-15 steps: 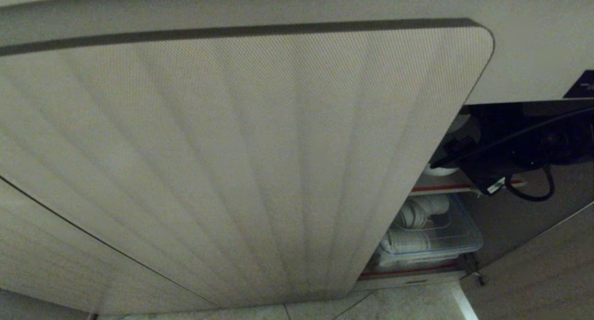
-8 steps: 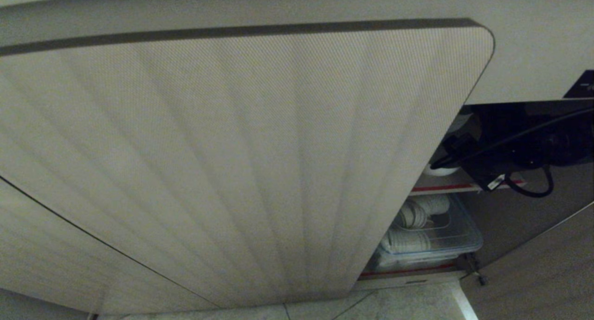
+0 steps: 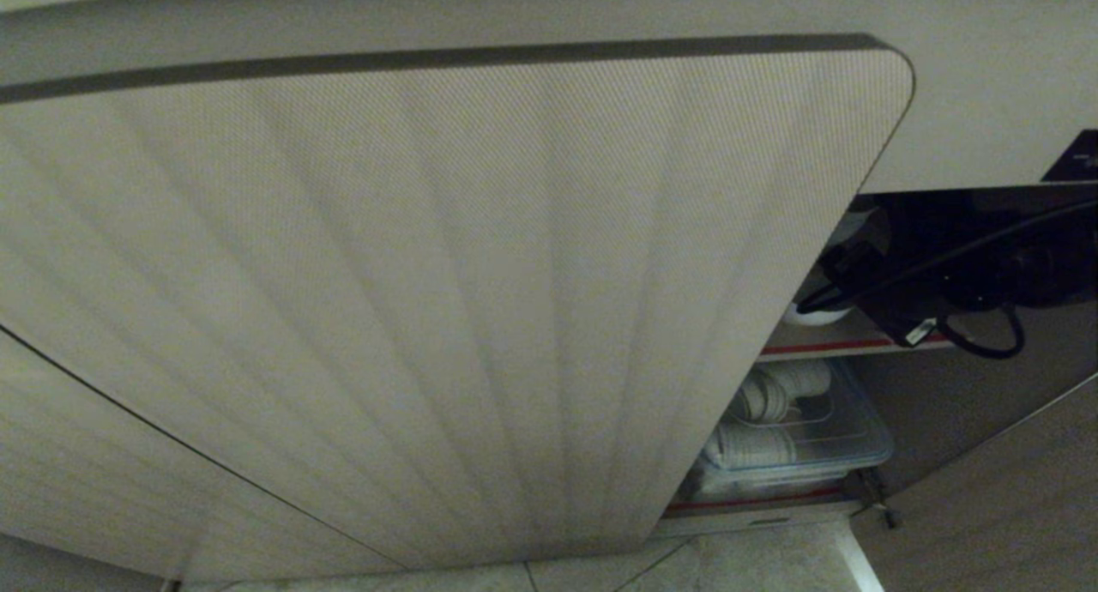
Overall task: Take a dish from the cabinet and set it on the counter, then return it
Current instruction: Put it back into the cabinet
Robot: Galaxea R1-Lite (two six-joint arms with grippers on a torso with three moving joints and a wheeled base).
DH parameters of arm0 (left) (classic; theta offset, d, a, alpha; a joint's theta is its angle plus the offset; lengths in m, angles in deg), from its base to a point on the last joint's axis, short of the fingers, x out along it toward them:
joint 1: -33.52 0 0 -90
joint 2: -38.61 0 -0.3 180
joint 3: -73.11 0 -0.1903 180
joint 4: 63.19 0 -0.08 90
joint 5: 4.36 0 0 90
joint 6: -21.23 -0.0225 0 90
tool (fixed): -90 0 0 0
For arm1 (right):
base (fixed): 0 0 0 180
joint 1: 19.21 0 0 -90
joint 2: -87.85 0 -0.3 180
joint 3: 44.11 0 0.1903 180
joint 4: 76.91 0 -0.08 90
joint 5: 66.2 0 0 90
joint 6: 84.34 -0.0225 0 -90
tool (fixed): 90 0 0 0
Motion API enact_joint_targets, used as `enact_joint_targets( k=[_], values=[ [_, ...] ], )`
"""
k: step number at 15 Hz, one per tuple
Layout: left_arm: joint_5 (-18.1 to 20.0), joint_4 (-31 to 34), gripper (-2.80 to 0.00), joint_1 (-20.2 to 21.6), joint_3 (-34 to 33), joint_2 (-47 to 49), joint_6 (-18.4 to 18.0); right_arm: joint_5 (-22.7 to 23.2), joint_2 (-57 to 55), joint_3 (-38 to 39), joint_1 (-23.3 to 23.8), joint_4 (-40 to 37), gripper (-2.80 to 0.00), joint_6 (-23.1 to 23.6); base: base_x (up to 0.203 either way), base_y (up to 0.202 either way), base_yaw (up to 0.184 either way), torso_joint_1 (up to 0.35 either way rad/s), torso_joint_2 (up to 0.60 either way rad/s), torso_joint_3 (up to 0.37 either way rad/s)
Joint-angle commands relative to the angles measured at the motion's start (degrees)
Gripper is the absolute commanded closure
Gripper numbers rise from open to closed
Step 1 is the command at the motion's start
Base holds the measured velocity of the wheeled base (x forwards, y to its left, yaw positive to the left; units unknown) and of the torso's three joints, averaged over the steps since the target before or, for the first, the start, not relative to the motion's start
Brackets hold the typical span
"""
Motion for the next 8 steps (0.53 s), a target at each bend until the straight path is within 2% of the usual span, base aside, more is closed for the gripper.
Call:
enact_joint_targets(
  k=[1,8],
  values=[
    [0.0,0.0,0.00,0.0,0.0,0.0,0.0,-0.3,0.0,-0.2,0.0,0.0,-2.80,0.1,0.000,0.000,0.000,0.000,0.00,0.000],
    [0.0,0.0,0.00,0.0,0.0,0.0,0.0,-1.2,0.6,1.2,-0.1,2.8,-2.80,3.4,0.000,0.000,0.000,0.000,0.00,0.000]
  ],
)
